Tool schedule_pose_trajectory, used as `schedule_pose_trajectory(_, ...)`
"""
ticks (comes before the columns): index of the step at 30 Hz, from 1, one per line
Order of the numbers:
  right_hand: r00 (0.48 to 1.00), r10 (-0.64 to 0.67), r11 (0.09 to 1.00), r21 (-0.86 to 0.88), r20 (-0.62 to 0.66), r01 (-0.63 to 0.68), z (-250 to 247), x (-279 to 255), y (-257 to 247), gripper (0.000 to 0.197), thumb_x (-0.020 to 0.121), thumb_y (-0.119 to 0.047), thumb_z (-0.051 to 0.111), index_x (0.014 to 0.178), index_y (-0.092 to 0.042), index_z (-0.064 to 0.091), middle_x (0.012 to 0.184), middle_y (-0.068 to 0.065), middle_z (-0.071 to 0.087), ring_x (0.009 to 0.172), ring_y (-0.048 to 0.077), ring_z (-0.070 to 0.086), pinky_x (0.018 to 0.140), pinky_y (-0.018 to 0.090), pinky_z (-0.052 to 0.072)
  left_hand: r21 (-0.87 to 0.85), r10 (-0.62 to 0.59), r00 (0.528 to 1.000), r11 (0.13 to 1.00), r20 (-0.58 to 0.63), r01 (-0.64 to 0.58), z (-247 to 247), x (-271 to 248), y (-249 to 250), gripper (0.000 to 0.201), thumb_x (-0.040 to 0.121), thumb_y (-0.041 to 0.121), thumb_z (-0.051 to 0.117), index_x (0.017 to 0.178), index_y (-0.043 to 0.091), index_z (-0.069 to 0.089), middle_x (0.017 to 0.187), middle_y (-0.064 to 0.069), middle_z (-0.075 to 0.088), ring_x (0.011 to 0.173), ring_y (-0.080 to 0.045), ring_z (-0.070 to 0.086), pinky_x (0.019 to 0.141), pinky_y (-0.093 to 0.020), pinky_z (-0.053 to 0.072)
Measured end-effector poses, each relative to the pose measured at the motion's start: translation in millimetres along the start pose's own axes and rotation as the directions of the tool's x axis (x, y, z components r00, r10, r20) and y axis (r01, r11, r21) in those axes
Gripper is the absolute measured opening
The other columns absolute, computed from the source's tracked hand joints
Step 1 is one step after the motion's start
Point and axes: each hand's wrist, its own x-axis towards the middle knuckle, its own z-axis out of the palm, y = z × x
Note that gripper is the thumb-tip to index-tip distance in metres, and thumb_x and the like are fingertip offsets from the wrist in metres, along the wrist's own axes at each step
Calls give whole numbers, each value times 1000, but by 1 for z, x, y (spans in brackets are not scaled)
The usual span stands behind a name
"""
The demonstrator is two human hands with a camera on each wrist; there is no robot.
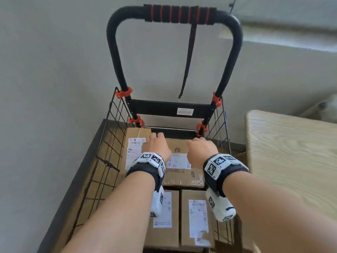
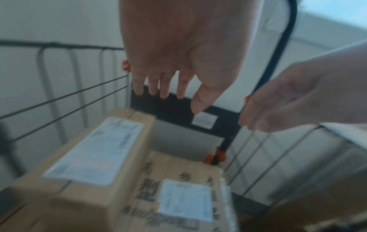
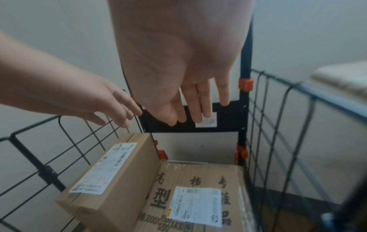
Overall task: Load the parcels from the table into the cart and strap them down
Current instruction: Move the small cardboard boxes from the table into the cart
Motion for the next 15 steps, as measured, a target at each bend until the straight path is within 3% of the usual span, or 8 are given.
schedule_pose_trajectory(6, 981, 53, 997, -45, -189, -63, -29, -77, 79, 30, 90, -20, 47, 118, -18, 58, 118, 7, 60, 114, 26, 52, 92, 39, 42, 116, 221, 975, 969, -9, -219, -10, -59, 108, 54, 88, 18, 53, 140, 13, 42, 140, -10, 43, 132, -28, 38, 107, -42, 39)
schedule_pose_trajectory(15, 950, 232, 973, 72, -208, -221, -15, -236, 217, 29, 92, -19, 46, 119, -16, 56, 120, 6, 57, 115, 25, 51, 87, 36, 43, 282, 419, 905, 863, 65, -420, 42, -185, 263, 40, 88, 15, 47, 128, 12, 50, 132, -9, 49, 126, -27, 43, 101, -41, 39)
